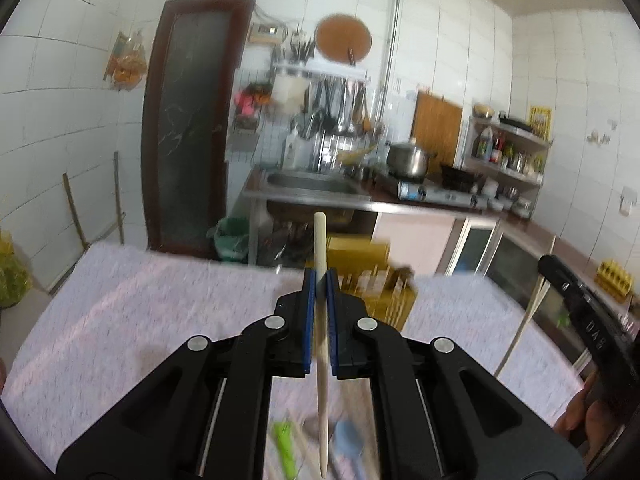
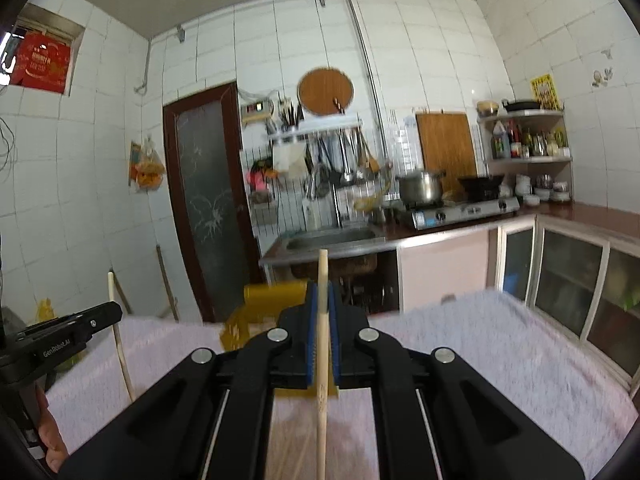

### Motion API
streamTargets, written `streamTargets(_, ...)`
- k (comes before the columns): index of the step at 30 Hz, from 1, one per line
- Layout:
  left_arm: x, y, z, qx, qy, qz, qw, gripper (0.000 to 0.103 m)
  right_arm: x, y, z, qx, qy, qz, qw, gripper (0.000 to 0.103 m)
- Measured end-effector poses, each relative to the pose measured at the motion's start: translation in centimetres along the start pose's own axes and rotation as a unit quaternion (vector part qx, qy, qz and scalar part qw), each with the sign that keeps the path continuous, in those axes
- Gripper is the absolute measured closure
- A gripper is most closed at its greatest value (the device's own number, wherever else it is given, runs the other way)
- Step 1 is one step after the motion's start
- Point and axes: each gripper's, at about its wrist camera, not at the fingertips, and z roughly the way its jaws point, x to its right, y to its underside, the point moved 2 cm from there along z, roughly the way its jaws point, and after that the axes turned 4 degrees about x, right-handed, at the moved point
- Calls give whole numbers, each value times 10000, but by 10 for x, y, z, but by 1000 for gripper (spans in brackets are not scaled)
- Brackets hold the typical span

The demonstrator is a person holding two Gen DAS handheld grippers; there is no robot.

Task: Organize utensils
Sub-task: 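Carry both chopsticks over the yellow holder and open both tools to drop them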

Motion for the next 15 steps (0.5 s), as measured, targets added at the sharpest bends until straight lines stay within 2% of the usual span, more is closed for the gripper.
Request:
streamTargets(3, 6, -38, 13, 447, -71, 66, 9990, 98, -7, -27, 22, 217, -45, -57, 9997, 97)
streamTargets(8, 17, -89, 53, 874, -60, 78, 9961, 98, -19, -68, 72, 529, -47, -101, 9985, 97)
streamTargets(12, 25, -101, 91, 1052, -45, 218, 9942, 99, -23, -74, 116, 520, -69, -32, 9986, 97)
streamTargets(15, 29, -92, 128, 1002, -69, 378, 9942, 99, -22, -58, 150, 452, -62, -59, 9989, 97)
